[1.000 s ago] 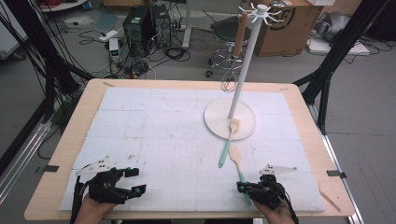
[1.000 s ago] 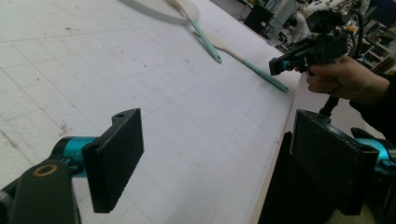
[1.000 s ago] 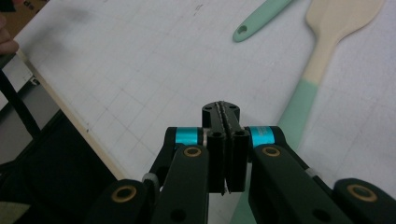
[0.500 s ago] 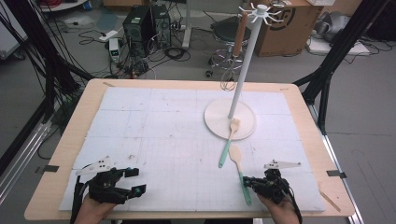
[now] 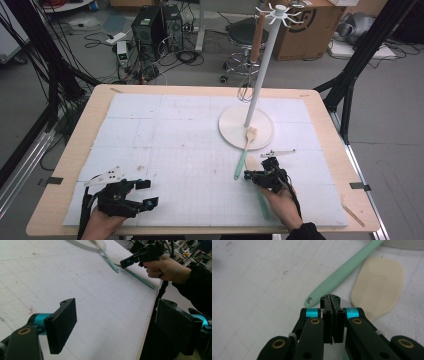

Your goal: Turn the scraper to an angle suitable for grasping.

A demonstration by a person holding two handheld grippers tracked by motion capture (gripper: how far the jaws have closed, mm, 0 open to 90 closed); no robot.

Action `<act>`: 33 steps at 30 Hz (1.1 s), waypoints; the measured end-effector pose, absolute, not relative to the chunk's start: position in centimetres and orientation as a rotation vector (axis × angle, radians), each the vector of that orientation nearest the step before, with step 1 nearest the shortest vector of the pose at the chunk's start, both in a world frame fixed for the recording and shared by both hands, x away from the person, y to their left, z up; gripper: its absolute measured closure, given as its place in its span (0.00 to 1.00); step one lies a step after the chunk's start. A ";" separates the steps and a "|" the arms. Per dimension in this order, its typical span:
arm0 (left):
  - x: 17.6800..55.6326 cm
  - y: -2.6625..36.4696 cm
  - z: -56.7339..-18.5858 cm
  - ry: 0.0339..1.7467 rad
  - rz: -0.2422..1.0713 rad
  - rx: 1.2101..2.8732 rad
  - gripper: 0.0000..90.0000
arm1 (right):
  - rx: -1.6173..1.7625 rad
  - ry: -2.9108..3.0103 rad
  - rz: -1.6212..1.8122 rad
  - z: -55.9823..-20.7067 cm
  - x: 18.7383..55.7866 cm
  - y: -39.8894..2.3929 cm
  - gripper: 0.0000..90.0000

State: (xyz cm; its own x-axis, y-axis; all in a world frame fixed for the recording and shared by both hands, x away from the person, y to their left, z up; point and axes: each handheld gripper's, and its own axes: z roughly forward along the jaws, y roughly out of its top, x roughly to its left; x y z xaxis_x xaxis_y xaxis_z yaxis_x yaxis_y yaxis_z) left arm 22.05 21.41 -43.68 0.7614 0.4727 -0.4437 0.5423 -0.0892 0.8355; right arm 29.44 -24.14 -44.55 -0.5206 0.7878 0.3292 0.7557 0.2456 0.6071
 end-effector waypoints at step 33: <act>21.8 21.1 -43.6 0.790 -0.086 1.719 0.20 | 1.755 2.128 1.178 -44.7 29.4 -33.2 0.99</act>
State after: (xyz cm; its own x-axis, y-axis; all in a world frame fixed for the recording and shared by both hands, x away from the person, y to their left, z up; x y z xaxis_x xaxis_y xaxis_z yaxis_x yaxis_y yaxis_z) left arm 21.84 21.12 -43.59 0.7682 0.4558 -0.4496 0.5417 -0.0885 0.8359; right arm 29.36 -33.16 -44.66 -0.3086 0.8816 0.3572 0.7707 0.0116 0.6371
